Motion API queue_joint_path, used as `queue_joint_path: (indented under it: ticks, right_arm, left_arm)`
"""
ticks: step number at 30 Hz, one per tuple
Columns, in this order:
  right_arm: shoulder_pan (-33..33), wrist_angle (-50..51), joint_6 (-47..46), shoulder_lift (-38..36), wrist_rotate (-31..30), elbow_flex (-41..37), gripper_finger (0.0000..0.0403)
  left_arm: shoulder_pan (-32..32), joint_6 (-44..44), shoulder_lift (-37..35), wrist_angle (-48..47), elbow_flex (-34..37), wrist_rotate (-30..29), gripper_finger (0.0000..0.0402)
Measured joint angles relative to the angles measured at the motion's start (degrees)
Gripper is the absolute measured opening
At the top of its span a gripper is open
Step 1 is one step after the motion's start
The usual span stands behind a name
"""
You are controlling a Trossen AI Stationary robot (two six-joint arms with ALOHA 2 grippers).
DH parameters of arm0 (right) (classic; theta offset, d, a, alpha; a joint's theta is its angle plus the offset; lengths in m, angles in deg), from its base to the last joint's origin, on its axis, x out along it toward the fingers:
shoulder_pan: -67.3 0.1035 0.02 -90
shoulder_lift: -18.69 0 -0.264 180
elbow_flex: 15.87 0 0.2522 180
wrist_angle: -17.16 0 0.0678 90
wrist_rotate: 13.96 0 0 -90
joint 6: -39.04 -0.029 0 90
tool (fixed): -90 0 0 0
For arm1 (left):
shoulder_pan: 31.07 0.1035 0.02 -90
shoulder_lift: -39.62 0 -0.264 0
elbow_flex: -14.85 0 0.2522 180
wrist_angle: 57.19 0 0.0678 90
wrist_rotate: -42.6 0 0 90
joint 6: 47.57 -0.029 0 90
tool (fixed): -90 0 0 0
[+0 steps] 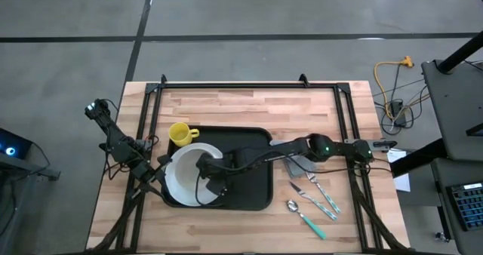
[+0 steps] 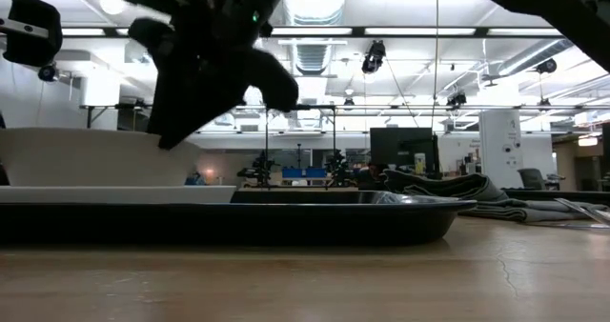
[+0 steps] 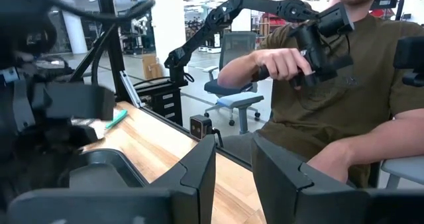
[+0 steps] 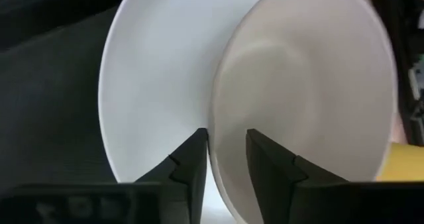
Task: Set up tray
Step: Put the gray bowl on the white plate below the yellow mug, then put the gray napkin on the black serving tray to the right of the white plate
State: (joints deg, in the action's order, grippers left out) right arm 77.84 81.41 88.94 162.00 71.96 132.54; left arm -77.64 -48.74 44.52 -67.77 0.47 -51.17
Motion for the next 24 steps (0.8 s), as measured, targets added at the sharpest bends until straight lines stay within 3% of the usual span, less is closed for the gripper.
queue_joint_path:
  ticks: [13,24]
  right_arm:
    - [0.1,5.8,-9.3,-3.1,-0.2,0.0,0.0136]
    - [0.1,19.6,-22.5,-3.3,-0.7,0.0,0.0129]
  left_arm:
    - [0.0,0.0,0.0,0.0,0.0,0.0,0.0079]
    - [0.0,0.0,0.0,0.0,0.0,0.0,0.0079]
